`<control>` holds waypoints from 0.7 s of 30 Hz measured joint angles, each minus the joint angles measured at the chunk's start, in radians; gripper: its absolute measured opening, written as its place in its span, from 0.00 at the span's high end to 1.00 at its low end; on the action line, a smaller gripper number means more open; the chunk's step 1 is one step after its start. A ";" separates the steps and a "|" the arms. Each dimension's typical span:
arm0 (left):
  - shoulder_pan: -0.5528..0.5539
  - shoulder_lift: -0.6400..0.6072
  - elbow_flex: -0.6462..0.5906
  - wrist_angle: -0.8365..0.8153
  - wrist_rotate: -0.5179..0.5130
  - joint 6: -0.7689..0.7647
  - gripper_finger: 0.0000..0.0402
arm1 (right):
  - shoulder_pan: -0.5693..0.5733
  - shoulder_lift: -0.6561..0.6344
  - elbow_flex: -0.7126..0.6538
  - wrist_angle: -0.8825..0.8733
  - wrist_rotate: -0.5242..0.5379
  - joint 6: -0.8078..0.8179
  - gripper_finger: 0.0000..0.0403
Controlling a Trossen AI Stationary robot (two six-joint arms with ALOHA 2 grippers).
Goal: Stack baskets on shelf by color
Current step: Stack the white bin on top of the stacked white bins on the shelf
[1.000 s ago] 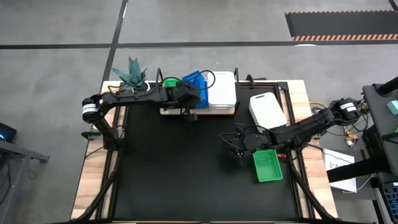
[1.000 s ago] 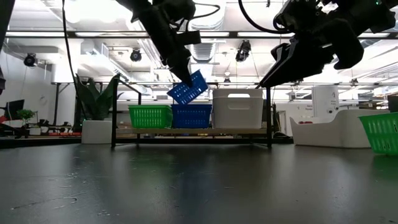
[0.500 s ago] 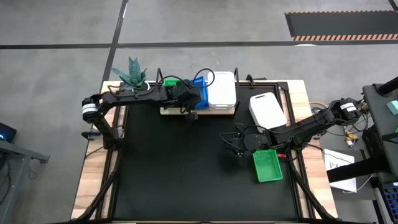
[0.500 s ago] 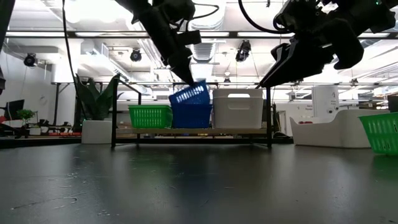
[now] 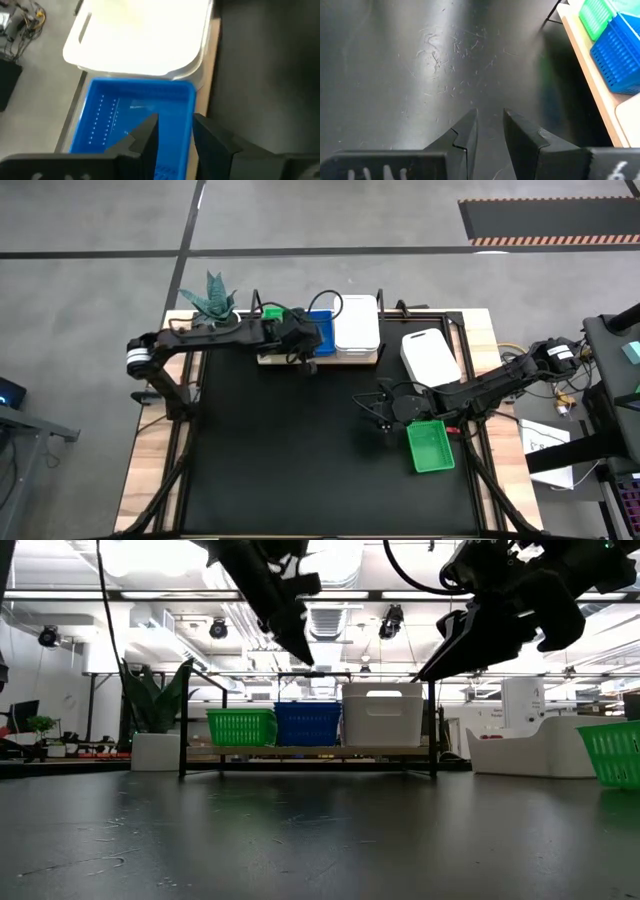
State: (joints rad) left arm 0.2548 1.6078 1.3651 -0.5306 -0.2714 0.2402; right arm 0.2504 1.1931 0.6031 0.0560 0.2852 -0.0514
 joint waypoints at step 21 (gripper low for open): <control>-0.340 -0.118 -0.269 0.495 0.003 -0.073 0.74 | 0.000 0.000 -0.017 0.000 0.000 0.030 0.79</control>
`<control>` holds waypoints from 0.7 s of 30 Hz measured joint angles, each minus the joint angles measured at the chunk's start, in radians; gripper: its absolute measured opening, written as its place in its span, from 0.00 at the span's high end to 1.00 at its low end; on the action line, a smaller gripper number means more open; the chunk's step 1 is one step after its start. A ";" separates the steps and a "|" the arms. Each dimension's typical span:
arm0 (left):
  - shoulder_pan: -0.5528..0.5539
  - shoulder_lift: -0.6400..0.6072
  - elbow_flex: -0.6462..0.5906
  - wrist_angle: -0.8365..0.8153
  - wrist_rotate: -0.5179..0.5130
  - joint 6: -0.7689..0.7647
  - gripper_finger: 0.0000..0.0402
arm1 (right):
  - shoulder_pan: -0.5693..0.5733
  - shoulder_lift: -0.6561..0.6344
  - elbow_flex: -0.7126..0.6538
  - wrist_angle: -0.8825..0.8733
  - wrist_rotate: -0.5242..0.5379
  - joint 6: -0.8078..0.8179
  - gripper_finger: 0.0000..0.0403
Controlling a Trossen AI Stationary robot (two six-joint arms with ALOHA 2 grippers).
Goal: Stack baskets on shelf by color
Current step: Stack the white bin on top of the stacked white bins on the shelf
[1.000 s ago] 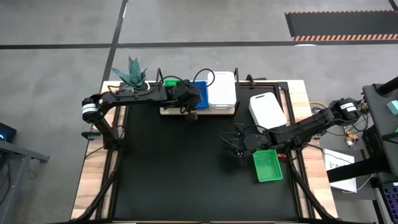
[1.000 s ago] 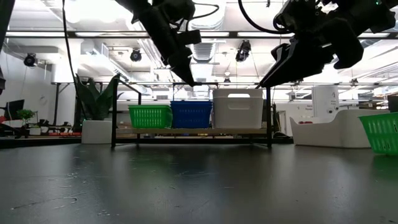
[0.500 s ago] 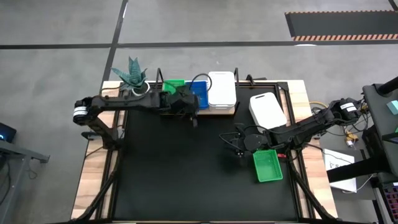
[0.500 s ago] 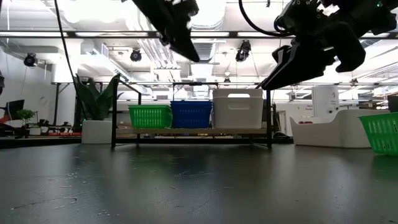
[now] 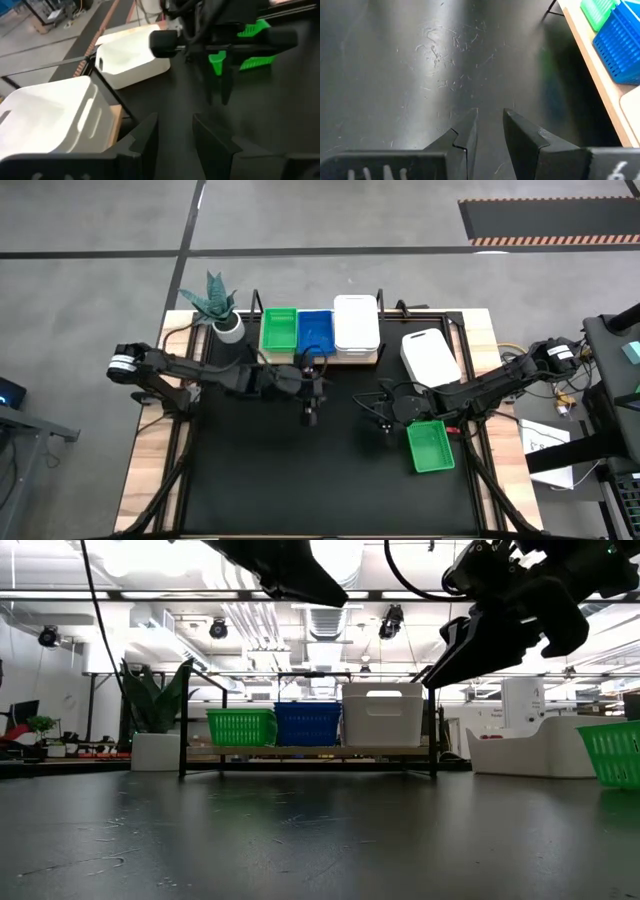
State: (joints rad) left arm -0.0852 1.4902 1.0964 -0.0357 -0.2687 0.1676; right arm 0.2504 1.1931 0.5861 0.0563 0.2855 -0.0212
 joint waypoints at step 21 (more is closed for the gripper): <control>-0.015 0.007 -0.093 0.136 0.000 -0.032 0.74 | 0.000 0.000 -0.005 0.001 0.000 0.011 0.79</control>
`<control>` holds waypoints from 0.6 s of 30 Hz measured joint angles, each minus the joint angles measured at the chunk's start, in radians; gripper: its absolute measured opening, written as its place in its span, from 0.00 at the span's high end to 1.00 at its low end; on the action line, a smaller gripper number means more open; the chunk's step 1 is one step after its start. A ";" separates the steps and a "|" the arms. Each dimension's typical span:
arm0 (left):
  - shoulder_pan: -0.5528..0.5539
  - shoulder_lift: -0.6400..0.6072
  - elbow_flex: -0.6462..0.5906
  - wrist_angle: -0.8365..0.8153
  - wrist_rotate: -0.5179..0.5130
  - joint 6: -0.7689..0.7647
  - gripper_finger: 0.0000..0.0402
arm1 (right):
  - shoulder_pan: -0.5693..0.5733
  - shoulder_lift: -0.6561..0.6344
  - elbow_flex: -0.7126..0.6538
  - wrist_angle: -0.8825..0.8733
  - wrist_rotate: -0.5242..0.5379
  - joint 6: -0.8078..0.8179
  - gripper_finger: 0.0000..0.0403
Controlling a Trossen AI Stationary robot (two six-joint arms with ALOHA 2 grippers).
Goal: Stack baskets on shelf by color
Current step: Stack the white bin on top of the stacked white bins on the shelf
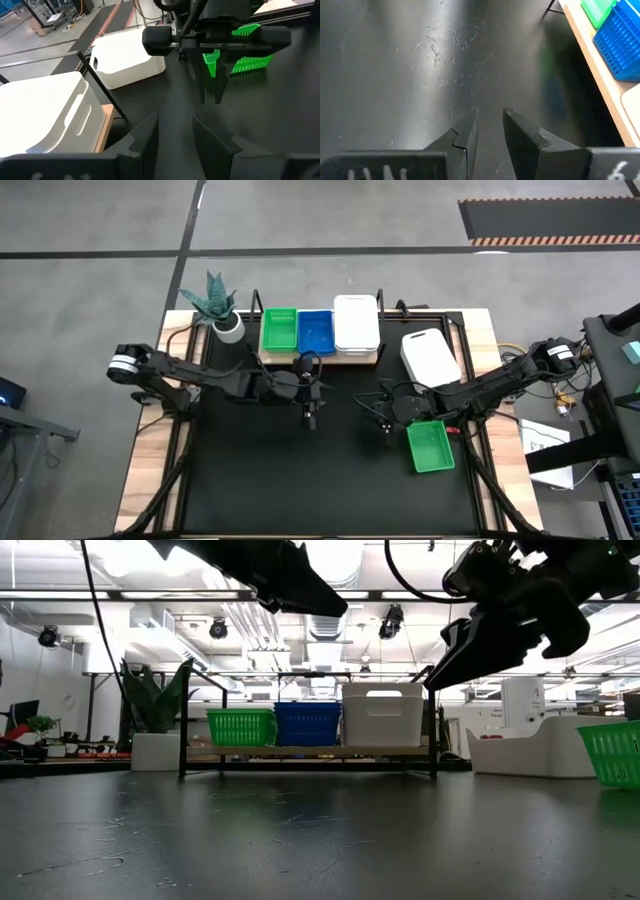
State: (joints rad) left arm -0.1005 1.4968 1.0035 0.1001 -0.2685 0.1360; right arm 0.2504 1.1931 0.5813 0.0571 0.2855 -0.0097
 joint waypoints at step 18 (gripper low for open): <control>0.000 0.004 -0.095 0.132 0.000 0.000 0.74 | 0.000 0.000 -0.008 0.000 0.002 0.002 0.79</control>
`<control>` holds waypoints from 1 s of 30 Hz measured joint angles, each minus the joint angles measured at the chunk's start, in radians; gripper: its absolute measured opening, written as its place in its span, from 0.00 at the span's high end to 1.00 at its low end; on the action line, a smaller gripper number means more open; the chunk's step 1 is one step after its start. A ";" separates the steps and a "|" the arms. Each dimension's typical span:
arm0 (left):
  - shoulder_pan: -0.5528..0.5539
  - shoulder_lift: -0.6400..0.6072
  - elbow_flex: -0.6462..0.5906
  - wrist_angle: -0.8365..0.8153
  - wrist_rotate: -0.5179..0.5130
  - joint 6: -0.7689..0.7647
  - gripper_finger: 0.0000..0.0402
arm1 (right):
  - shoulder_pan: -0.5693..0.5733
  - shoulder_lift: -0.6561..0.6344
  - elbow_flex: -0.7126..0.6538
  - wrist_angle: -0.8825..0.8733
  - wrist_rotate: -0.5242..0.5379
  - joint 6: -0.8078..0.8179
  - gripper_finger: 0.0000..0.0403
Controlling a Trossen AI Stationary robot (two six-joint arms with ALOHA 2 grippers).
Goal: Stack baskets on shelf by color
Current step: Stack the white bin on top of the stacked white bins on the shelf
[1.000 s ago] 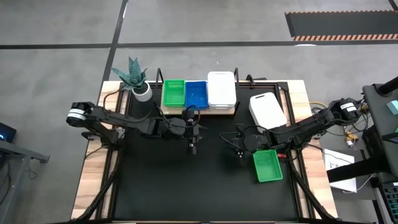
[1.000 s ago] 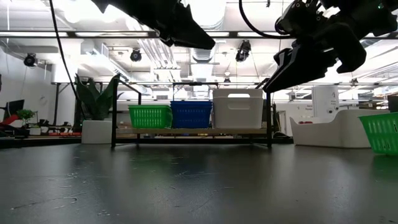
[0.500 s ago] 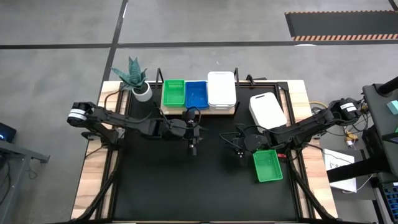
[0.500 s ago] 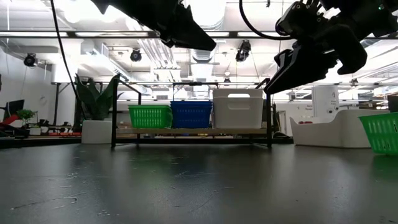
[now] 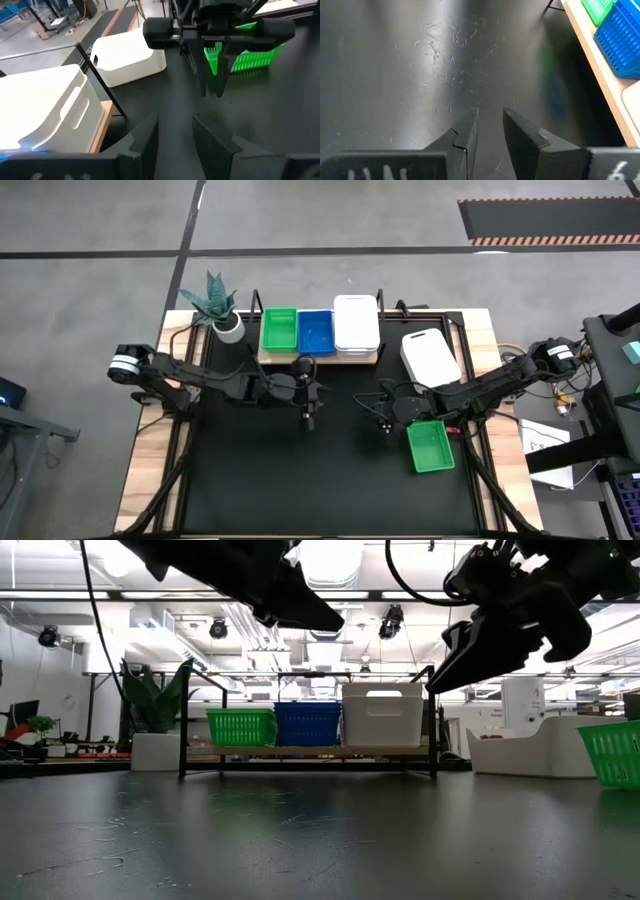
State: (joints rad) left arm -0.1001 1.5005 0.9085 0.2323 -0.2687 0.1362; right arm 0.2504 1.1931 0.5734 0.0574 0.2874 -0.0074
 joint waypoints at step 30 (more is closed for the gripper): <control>0.005 0.000 -0.051 0.104 0.000 -0.001 0.74 | 0.000 0.000 -0.002 0.008 0.000 -0.003 0.79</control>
State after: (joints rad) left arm -0.0956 1.5005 0.8577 0.3367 -0.2689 0.1351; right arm 0.2504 1.1931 0.5713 0.0650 0.2878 -0.0101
